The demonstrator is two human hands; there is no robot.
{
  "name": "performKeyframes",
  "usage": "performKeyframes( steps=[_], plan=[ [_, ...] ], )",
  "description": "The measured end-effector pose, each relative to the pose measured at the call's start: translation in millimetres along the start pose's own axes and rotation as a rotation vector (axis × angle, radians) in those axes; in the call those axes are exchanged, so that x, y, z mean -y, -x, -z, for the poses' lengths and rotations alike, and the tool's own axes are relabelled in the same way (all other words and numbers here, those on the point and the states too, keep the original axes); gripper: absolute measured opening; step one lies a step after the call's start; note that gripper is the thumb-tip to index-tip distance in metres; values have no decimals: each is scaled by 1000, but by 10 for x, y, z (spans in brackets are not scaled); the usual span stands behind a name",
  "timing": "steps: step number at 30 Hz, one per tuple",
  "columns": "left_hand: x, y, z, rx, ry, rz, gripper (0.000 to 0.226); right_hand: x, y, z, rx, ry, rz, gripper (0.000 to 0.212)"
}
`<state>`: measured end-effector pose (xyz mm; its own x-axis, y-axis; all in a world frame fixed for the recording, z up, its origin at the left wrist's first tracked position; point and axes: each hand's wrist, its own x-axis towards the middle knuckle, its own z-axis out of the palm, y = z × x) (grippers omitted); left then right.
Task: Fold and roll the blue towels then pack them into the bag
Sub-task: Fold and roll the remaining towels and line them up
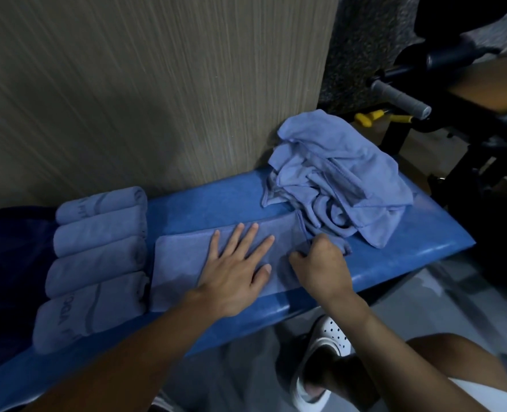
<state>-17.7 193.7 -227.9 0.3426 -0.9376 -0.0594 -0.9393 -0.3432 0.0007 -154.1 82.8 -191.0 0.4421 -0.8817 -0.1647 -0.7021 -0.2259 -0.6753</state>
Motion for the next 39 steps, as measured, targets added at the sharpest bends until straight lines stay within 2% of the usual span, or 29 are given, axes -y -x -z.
performKeyframes(
  steps=[2,5,12,14,16,17,18,20,22,25,28,32,39],
  plan=[
    [-4,-1,-4,-8,1,-2,64,-5,-28,19,35,-129,-52,31],
    [0,-2,-8,-8,1,-1,64,-3,-47,44,36,-187,-66,44],
    [-78,-66,-11,-41,53,-10,70,3,11,12,-120,-136,116,25],
    [-161,-97,43,-211,343,52,63,40,52,39,-144,-60,183,16],
    [-290,-150,215,-388,806,278,30,60,93,45,-151,41,269,11],
    [-360,-193,317,-360,1081,410,20,68,119,45,-138,85,308,13],
    [-401,-249,399,-293,1302,517,22,70,142,40,-115,118,341,16],
    [-411,-321,488,-150,1444,589,34,78,191,39,-67,131,400,19],
    [-397,-342,531,-99,1428,584,36,72,227,28,-26,139,460,22],
    [-333,-362,512,-107,1436,628,25,51,259,-24,49,109,537,30],
    [-256,-386,462,-133,1409,671,26,33,298,-66,90,62,597,38],
    [-120,-338,416,-162,1406,730,35,2,319,-78,37,35,630,30],
    [-21,-232,392,-187,1240,642,17,-50,326,-194,46,217,765,30]
  ],
)
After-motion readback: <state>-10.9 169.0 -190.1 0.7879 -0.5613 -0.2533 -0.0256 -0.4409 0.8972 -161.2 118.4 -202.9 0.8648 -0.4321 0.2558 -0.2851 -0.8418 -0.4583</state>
